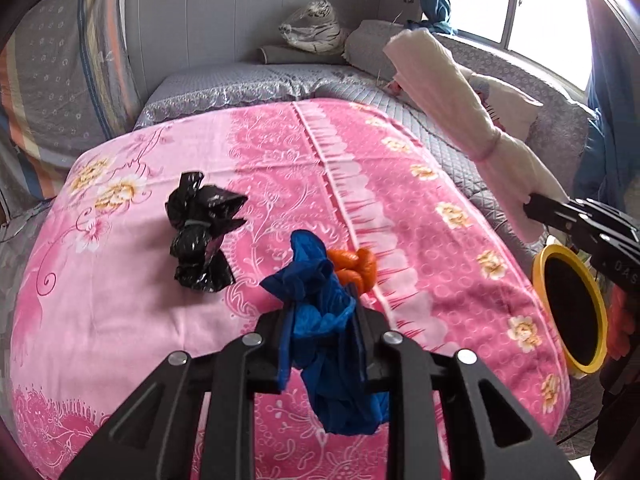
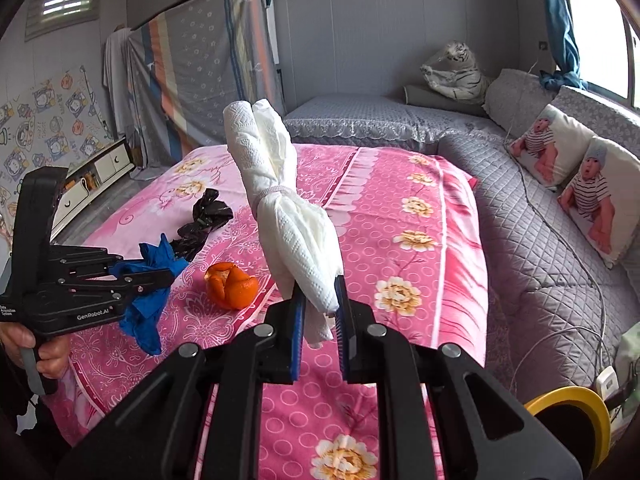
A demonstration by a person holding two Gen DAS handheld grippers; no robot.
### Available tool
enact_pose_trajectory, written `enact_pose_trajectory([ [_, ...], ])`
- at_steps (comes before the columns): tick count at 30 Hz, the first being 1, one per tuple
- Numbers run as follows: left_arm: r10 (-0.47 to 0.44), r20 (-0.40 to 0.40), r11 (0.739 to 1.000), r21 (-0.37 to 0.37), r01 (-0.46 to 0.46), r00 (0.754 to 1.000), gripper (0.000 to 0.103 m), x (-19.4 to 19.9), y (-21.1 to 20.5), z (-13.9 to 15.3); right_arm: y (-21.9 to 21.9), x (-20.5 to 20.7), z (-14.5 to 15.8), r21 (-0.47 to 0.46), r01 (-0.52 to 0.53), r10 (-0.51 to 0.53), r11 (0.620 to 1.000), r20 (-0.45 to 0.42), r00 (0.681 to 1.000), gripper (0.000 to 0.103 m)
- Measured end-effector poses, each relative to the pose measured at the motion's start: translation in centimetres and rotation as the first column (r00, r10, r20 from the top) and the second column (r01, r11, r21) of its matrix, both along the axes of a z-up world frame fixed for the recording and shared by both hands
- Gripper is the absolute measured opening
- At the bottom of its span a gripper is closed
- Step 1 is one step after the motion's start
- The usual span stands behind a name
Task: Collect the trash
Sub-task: 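Carry the blue glove and white tissue in both tools over the yellow bin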
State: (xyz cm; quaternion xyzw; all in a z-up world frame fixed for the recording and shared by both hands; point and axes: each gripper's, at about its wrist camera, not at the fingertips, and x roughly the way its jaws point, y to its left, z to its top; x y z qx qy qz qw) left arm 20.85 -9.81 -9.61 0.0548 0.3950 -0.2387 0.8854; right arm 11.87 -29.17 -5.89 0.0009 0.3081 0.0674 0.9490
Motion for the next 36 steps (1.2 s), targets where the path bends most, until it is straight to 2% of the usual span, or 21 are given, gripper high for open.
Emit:
enact_pose_trajectory([
  [9, -0.087, 0.139, 0.990, -0.094, 0.101, 0.986, 0.022, -3.1, -4.1, 7.1, -4.4, -5.7, 3.3, 0.021, 0.129, -0.130, 0.991, 0.106, 0.986, 0.013],
  [16, -0.171, 0.240, 0.972, -0.119, 0.204, 0.956, 0.022, -6.3, -9.7, 11.4, -8.6, -10.1, 3.7, 0.056, 0.262, -0.267, 0.963, 0.135, 0.954, 0.013],
  [23, -0.276, 0.284, 0.942, -0.110, 0.316, 0.919, 0.022, -9.3, -16.2, 12.8, -13.0, -14.0, 3.0, 0.087, 0.421, -0.429, 0.903, 0.150, 0.891, 0.013],
  [29, -0.360, 0.292, 0.910, -0.101, 0.403, 0.886, 0.022, -11.2, -20.9, 12.3, -16.2, -17.1, 1.5, 0.126, 0.527, -0.541, 0.840, 0.142, 0.829, 0.013],
  [36, -0.435, 0.309, 0.877, -0.069, 0.476, 0.846, 0.022, -13.1, -25.4, 11.2, -20.2, -19.7, -1.2, 0.153, 0.652, -0.667, 0.743, 0.096, 0.738, 0.013],
])
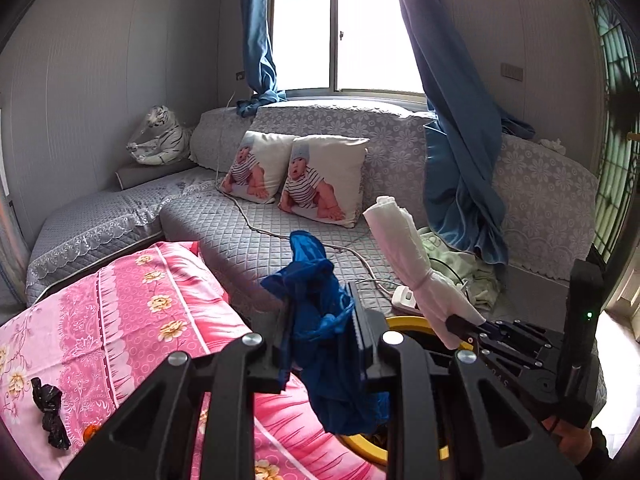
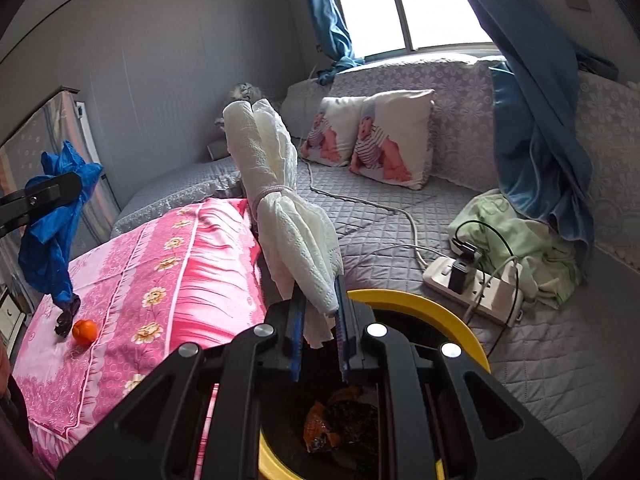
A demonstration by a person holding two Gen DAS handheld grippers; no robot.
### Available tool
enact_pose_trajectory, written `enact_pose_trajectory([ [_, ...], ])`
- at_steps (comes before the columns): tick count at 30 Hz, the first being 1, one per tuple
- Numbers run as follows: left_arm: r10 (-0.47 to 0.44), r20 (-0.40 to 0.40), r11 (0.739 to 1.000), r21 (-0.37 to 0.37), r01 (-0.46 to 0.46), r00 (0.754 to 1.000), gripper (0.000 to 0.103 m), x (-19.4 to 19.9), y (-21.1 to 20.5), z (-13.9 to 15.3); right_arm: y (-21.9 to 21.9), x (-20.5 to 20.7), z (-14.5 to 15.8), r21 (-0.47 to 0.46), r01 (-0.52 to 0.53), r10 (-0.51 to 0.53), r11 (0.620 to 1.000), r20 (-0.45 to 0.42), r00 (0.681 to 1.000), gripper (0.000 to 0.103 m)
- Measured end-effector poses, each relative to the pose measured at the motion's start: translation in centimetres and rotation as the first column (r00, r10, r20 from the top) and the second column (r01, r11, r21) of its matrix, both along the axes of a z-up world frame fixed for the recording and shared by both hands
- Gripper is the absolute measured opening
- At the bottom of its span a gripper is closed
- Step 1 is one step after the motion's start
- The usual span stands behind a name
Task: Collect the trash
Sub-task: 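Carry the blue glove and white tissue in both tools over the yellow bin, then open both tools to drop the glove and tissue into the bin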
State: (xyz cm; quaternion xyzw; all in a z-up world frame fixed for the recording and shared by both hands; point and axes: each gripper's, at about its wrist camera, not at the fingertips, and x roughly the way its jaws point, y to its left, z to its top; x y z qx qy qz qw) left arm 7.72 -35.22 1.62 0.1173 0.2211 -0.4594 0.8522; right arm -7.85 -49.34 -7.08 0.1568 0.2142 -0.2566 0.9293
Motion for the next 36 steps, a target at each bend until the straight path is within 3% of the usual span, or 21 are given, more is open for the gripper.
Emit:
enact_pose_trajectory([
  [11, -0.050, -0.009, 0.998, 0.044, 0.050, 0.999, 0.022, -0.8, -4.7, -2.8, -2.6, -2.1, -4.3, 0.026, 0.153, -0.150, 0.988, -0.092, 0.984, 0.013],
  [21, -0.057, -0.057, 0.995, 0.082, 0.062, 0.997, 0.022, 0.0, -7.1, -5.9, -3.3, -1.5, -6.8, 0.037, 0.188, -0.178, 0.982, -0.182, 0.967, 0.013],
  [36, -0.087, -0.223, 0.972, 0.196, 0.132, 0.971, 0.022, 1.7, -10.6, -12.4, -3.7, -0.8, -9.9, 0.107, 0.191, -0.154, 0.976, -0.283, 0.947, 0.014],
])
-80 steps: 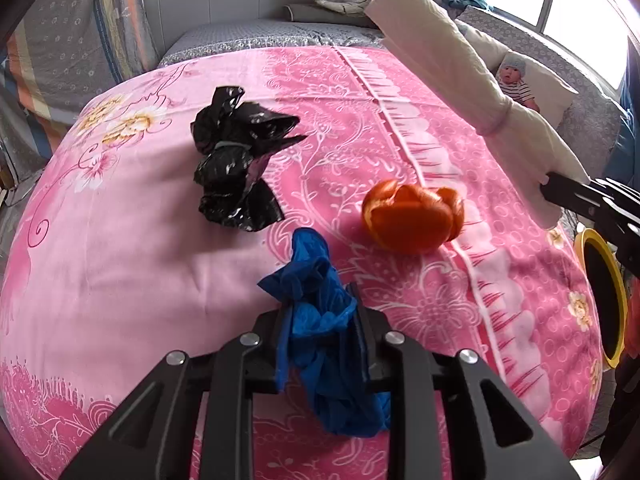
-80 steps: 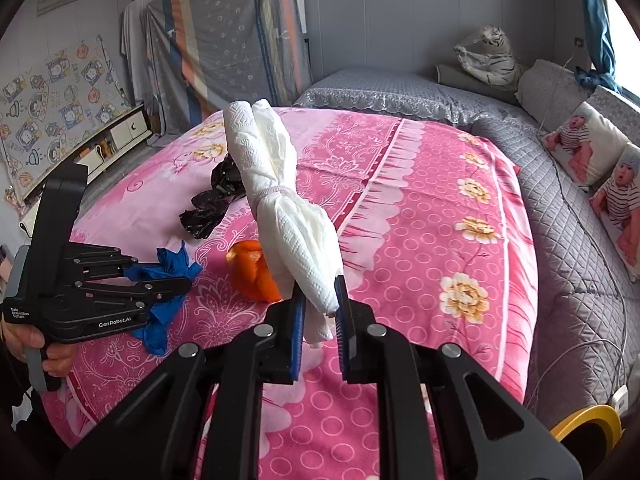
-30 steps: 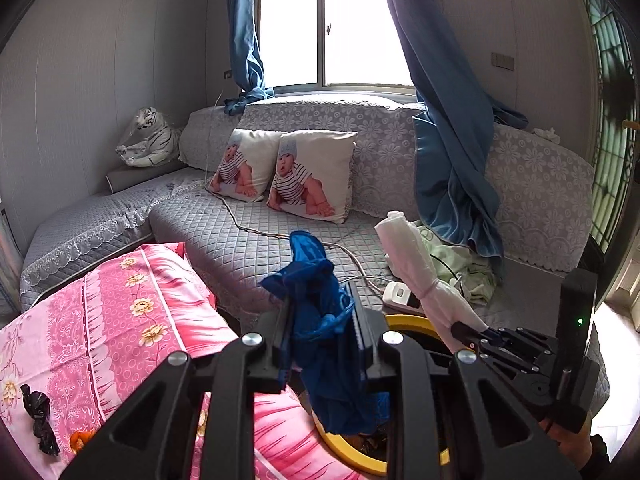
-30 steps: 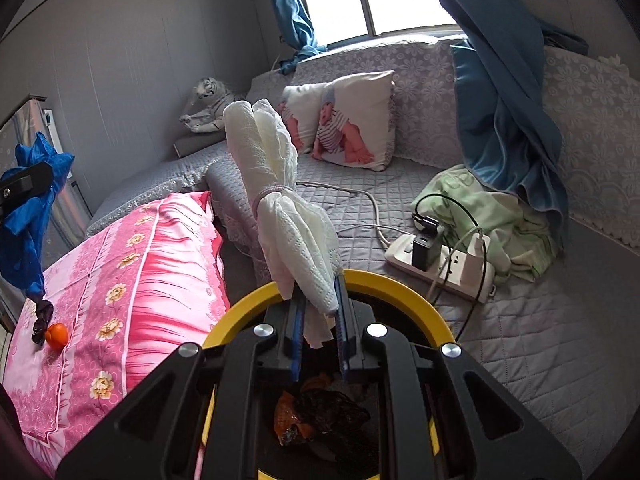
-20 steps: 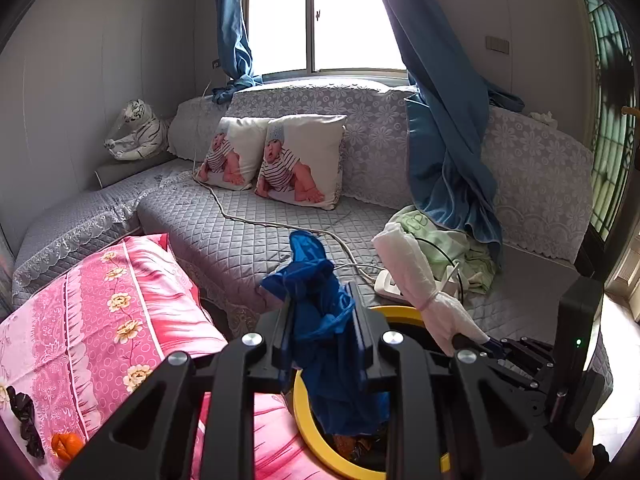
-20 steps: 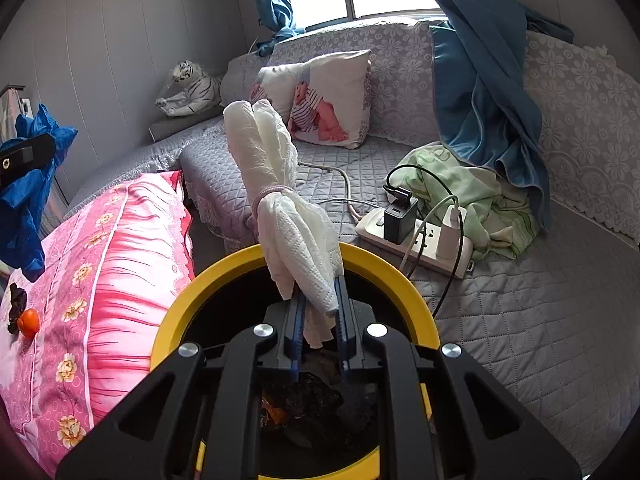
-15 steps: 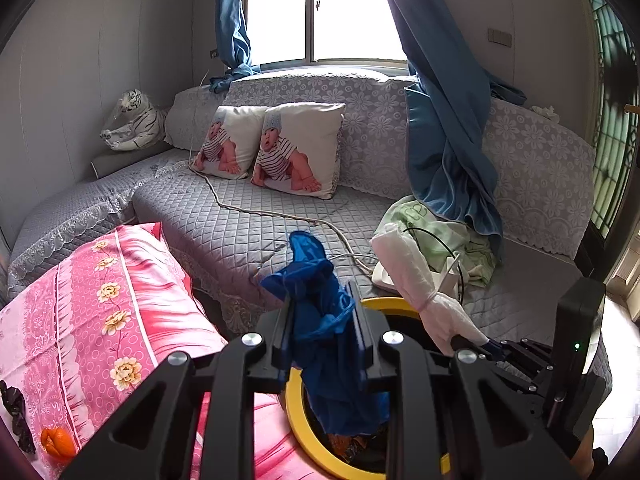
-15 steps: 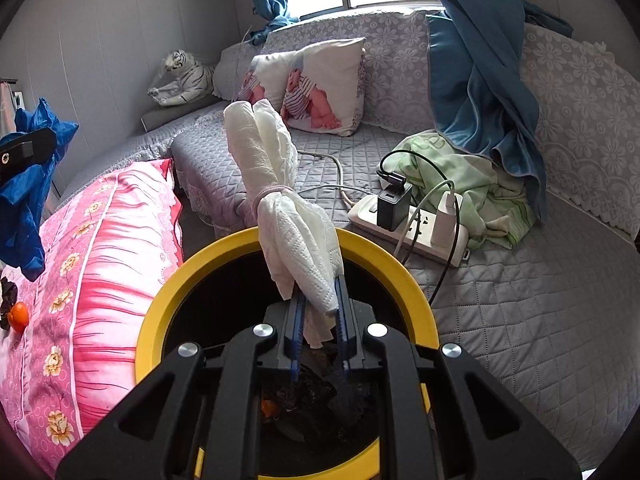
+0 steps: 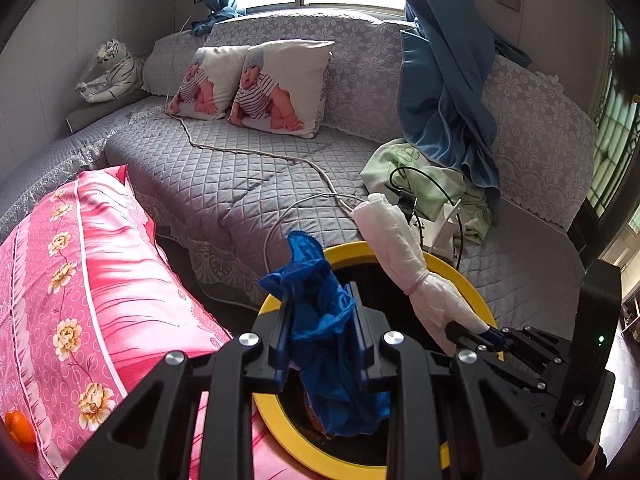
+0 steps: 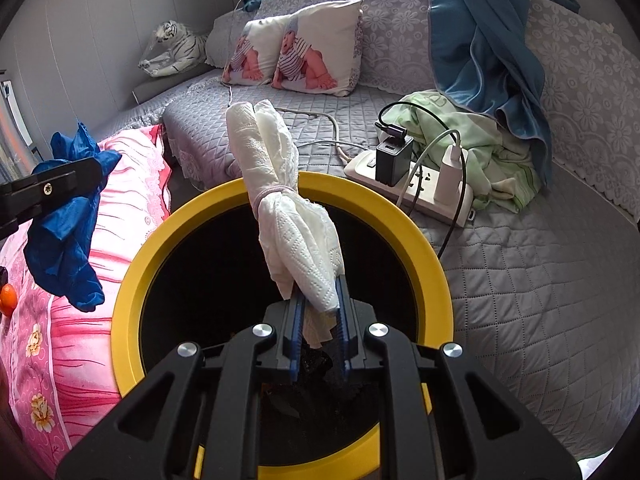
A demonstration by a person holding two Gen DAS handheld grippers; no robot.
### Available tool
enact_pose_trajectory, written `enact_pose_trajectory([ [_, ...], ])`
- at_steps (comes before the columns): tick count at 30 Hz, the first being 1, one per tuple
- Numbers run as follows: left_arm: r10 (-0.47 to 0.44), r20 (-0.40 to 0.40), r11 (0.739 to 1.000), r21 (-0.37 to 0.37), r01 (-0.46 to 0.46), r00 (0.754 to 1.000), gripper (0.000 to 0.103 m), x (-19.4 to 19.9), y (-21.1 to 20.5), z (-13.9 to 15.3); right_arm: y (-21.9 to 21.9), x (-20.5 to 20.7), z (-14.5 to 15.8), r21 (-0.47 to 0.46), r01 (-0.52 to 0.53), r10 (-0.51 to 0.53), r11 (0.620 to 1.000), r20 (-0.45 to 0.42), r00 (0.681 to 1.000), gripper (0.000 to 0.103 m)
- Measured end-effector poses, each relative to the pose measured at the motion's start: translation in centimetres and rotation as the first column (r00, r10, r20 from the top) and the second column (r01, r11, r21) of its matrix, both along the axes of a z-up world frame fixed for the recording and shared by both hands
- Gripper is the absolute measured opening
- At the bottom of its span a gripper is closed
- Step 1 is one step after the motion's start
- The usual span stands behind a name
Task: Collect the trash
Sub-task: 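Open both tools to drop the glove and tissue into the bin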
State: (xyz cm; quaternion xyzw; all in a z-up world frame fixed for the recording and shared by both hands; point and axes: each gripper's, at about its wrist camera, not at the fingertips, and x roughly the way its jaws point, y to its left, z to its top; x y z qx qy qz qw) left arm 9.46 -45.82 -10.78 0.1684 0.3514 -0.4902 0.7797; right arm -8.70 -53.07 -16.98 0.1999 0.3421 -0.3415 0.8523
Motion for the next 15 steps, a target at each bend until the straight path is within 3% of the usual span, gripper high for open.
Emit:
enact_pose_trajectory([
  [6, 0.016, -0.037, 1.000, 0.011, -0.016, 0.999, 0.025, 0.7, -0.1, -0.5, -0.6, -0.2, -0.3, 0.012, 0.013, -0.012, 1.000, -0.009, 1.000, 0.015],
  [9, 0.027, -0.054, 1.000, 0.009, -0.026, 0.998, 0.038, 1.0, 0.0, -0.6, -0.6, -0.3, -0.1, 0.005, 0.020, -0.020, 1.000, -0.012, 1.000, 0.018],
  [11, 0.043, -0.068, 0.999, 0.004, -0.042, 0.997, 0.059, 1.4, 0.2, -0.5, -0.7, -0.4, 0.1, 0.003, 0.028, -0.028, 1.000, -0.015, 0.999, 0.029],
  [12, 0.056, -0.070, 0.998, -0.001, -0.056, 0.996, 0.062, 1.5, 0.4, -0.4, -0.8, -0.5, 0.2, 0.004, 0.035, -0.035, 0.999, -0.010, 0.999, 0.037],
  [15, 0.083, -0.072, 0.996, -0.014, -0.085, 0.994, 0.067, 2.1, 1.1, -0.1, -1.0, -1.0, 0.7, -0.001, 0.054, -0.054, 0.999, 0.003, 0.999, 0.040],
])
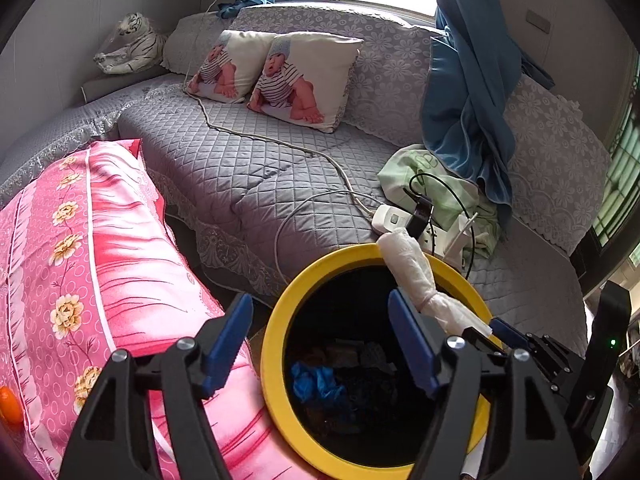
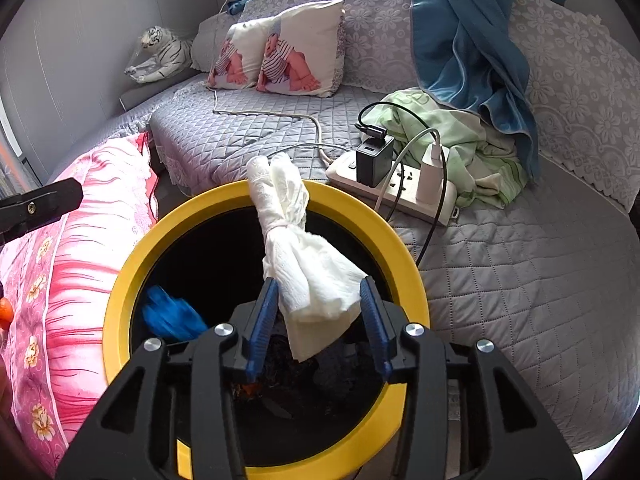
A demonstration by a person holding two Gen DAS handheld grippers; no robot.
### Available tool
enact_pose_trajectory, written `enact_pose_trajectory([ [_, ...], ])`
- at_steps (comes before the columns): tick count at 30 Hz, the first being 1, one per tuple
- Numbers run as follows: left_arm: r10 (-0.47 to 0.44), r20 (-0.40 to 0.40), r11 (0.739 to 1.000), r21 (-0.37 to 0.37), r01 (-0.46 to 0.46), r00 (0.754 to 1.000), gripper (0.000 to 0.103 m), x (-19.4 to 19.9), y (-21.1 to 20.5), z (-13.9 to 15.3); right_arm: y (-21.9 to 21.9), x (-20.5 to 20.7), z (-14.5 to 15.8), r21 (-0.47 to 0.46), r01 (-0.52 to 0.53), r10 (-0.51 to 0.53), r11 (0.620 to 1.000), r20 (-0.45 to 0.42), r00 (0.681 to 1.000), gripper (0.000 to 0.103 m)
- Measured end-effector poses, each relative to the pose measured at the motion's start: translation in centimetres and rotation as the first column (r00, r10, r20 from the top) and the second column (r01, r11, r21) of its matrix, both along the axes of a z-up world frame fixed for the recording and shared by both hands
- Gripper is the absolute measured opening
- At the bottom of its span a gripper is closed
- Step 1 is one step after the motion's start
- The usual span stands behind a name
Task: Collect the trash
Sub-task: 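Open both tools to drop the glove and tissue into the bin, then move both open tools back over the remaining trash on the bed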
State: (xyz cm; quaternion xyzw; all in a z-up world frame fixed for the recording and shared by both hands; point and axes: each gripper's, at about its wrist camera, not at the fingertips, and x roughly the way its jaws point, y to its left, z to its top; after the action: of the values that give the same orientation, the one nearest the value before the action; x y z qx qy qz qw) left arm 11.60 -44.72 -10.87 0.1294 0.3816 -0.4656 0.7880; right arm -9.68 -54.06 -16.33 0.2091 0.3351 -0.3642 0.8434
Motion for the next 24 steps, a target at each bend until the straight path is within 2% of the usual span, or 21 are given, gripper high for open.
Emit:
enact_pose_trajectory([
  [7, 0.102, -0.001, 0.993, -0.056, -0.102, 0.995, 0.072, 2.8, 3.9, 1.6, 0.5, -0.8, 2.2, -0.037, 0.002, 0.000, 0.999, 0.056, 0.998, 0.040],
  [11, 0.198, 0.002, 0.978, -0.074, -0.197, 0.980, 0.073, 5.6, 7.8, 2.1, 2.4, 0.2, 3.9, -0.066, -0.079, 0.087, 0.995, 0.126, 0.988, 0.041],
  [14, 0.280, 0.004, 0.957, -0.075, -0.279, 0.960, 0.074, 8.0, 11.2, 2.3, 4.6, 2.4, 4.7, -0.073, -0.188, 0.198, 0.979, 0.173, 0.965, 0.043],
  [19, 0.398, -0.009, 0.914, -0.087, -0.397, 0.917, 0.074, 11.4, 16.8, 2.6, 9.5, 7.8, 5.4, -0.072, -0.399, 0.405, 0.914, 0.213, 0.889, 0.043],
  [24, 0.490, 0.013, 0.868, -0.098, -0.486, 0.872, 0.078, 14.0, 22.7, 3.1, 15.7, 13.4, 5.9, -0.081, -0.594, 0.596, 0.800, 0.215, 0.773, 0.043],
])
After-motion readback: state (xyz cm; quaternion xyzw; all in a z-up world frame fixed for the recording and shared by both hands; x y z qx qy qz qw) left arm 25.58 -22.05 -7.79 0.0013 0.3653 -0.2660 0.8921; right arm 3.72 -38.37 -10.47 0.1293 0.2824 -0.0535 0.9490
